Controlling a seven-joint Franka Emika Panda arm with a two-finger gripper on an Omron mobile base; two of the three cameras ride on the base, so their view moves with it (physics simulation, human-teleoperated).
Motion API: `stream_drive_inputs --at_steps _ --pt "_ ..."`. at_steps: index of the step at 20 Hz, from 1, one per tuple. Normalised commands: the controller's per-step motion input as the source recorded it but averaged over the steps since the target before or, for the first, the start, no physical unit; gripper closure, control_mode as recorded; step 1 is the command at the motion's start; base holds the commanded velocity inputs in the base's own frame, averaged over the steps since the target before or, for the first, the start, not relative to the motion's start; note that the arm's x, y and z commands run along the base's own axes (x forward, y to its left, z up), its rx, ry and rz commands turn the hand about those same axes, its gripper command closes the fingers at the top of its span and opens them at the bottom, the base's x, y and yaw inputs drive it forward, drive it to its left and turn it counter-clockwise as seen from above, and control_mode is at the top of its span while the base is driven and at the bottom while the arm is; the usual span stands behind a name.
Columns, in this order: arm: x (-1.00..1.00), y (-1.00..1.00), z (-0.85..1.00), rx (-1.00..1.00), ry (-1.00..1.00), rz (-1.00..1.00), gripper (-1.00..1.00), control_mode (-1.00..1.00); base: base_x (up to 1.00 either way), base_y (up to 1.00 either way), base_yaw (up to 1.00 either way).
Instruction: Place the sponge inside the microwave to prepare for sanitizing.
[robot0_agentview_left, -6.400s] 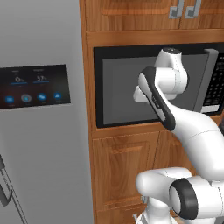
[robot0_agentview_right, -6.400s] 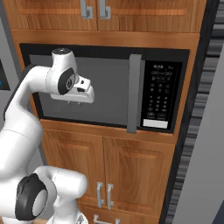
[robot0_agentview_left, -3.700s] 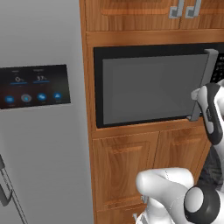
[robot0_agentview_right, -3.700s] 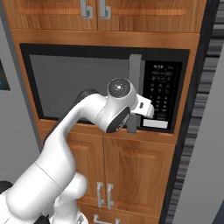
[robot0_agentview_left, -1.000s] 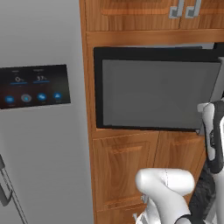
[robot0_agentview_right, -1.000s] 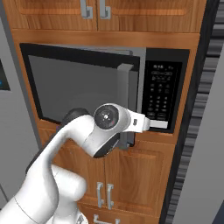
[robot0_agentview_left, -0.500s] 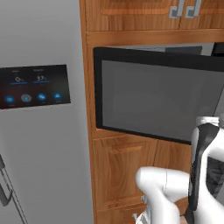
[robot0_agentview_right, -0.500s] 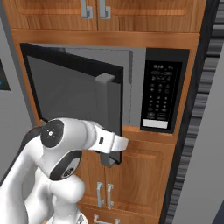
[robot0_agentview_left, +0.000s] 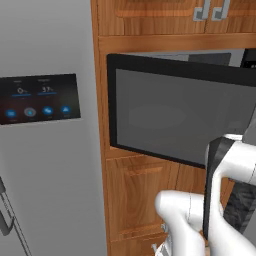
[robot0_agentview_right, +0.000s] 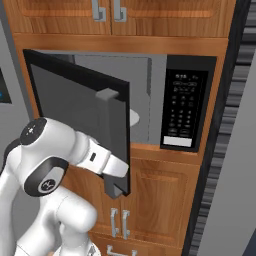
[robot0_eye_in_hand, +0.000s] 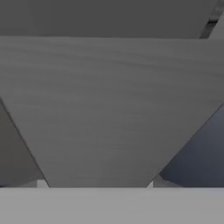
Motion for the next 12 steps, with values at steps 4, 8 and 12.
stream_drive_inputs --at_steps 4,8,12 --pt "-0.13 0.32 -0.06 0.0 -0.05 -0.09 -1.0 -1.0 0.0 0.0 0.0" --pt "0.0 0.09 0.0 0.0 0.0 -0.01 -1.0 -1.0 0.0 0.0 0.0" --pt "0.0 0.0 0.0 0.0 -0.01 0.0 -1.0 -1.0 0.0 0.0 0.0"
